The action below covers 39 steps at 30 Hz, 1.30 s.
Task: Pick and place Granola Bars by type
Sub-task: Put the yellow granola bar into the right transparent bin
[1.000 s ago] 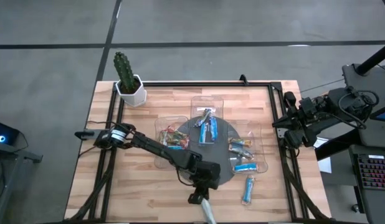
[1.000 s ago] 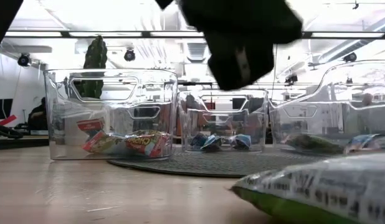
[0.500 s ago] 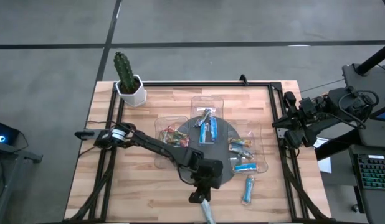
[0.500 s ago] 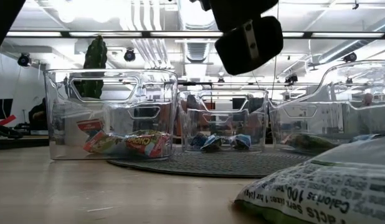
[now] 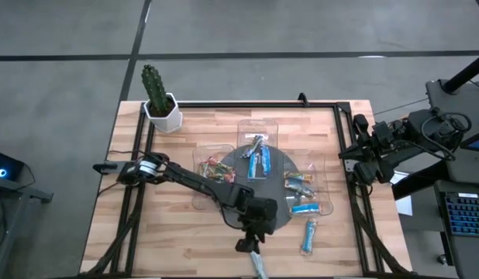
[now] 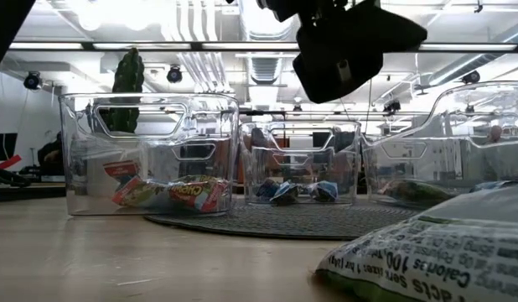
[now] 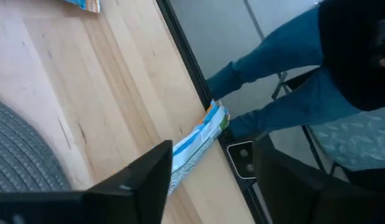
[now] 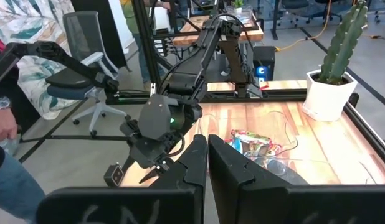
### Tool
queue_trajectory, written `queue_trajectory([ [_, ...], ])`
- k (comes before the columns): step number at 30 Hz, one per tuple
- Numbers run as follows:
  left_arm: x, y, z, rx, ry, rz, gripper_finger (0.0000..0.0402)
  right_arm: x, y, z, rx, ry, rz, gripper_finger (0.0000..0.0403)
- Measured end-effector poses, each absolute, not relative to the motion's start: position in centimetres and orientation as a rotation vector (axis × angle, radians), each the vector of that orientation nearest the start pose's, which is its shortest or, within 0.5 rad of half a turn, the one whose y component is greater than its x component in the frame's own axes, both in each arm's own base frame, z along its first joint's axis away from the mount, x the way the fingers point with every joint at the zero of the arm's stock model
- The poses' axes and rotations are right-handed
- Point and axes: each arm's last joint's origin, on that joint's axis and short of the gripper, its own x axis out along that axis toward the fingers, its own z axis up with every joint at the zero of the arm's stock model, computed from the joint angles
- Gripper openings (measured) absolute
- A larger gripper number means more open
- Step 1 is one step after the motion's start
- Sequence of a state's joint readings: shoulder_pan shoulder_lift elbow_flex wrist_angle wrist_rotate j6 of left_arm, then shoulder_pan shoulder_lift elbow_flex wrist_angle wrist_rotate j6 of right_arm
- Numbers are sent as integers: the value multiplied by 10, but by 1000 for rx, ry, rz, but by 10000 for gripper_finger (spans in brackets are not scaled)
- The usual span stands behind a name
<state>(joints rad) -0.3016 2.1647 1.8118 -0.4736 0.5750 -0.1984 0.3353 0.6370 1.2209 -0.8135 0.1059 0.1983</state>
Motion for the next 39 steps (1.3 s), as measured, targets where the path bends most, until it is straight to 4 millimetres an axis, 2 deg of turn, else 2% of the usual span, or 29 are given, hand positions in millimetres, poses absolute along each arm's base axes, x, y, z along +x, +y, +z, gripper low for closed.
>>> queue_trajectory([
  [10,452,-157,223,-278,961,-720,273,70,21,424,150,247,204,8],
  [18,451,-159,223,-191,930,-737,293,70,21,424,153,247,201,8],
  [23,447,-172,222,0,874,-740,293,70,20,424,153,243,179,8],
  [29,437,-199,219,291,811,-713,293,70,20,424,169,245,177,8],
  [35,421,-219,198,571,799,-694,293,70,20,424,173,245,176,8],
  [39,418,-221,186,642,778,-653,293,70,20,424,170,245,176,8],
])
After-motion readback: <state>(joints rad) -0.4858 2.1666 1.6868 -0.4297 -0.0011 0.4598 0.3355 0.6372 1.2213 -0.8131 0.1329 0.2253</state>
